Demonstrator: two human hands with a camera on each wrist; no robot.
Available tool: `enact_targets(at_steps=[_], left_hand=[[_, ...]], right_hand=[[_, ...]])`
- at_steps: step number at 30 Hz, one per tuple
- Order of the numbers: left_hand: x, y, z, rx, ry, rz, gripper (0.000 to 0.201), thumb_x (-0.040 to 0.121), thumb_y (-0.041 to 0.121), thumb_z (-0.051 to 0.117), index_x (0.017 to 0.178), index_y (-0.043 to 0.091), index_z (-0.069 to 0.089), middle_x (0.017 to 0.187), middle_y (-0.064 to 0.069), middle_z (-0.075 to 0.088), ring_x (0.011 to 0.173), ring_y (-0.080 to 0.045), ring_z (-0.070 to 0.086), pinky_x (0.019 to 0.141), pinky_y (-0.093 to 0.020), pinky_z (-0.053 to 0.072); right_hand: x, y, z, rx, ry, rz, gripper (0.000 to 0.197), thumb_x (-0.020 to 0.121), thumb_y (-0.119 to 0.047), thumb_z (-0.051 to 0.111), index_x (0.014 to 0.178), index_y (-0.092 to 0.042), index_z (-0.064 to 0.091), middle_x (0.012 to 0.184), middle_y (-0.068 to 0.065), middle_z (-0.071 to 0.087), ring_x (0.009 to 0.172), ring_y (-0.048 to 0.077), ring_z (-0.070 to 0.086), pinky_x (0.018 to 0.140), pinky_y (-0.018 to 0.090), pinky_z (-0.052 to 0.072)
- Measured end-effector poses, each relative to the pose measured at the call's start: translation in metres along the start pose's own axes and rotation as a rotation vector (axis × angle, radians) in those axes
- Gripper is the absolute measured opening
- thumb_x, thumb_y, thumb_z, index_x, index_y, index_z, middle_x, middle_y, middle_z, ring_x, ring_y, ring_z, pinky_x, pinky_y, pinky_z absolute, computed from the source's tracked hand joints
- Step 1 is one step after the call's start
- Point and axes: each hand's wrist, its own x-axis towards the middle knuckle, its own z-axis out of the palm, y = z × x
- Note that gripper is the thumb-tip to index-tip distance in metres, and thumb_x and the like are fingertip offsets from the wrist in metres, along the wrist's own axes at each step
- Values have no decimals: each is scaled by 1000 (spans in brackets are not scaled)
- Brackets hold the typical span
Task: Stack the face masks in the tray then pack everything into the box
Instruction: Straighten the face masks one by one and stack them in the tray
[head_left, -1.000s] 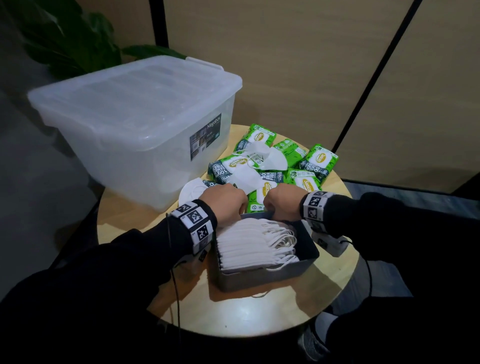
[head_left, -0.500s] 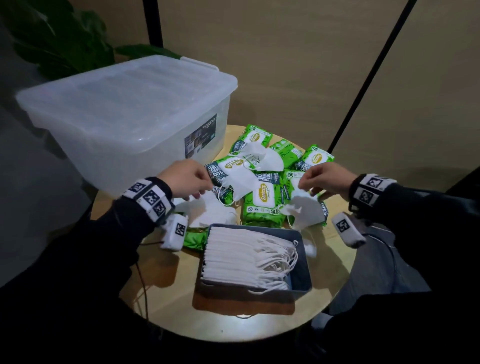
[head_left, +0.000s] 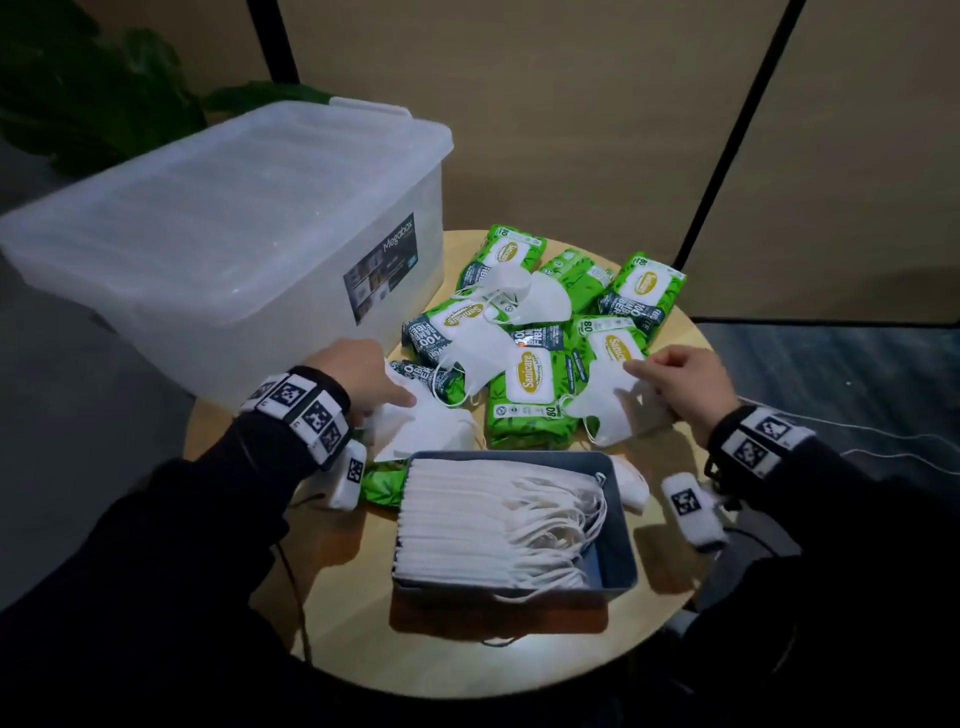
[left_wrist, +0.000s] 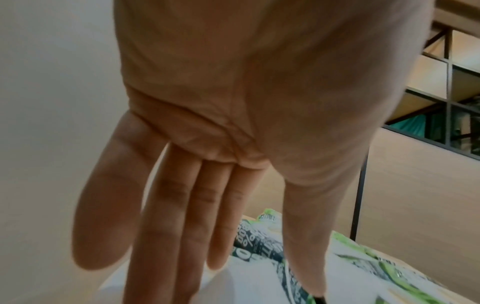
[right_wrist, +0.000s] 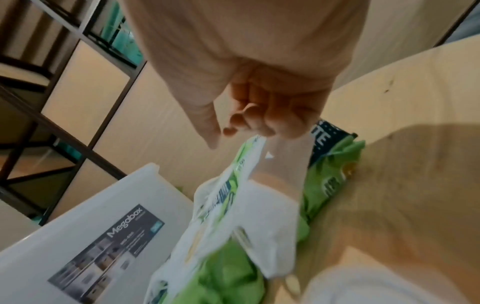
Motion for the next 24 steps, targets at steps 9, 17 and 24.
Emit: enact_targets(at_steps=[9,17,24], left_hand=[[8,14,9,127,-39,0,51,73,51,86,111,24,63,109,0,65,97,-22,62,85,-35,53],[2,11,-10,-72,-8,-10,28,77,29,90,72,12,67,66,0,66,58,-15,62,50,-23,43],[-14,-4,-25,-262,288,222,30,95,39,70,81,14,78,72,-5,68,74,-23,61,66,-36,45]], right_hand=[[-27,-27,9,-988,-578,17,32,80,-40,82,73,-11,73,62,3,72,46,19,68,45,28,55],[-37,-1,40,-1170,-765,-166,6,82,-9,73,77,-9,77,58,4,71,38,7,63,52,31,62],[-22,-55,14,-899,-583,-306,31,78,-17,80,61,-18,54,64,-2,55,58,14,46,53,29,34]])
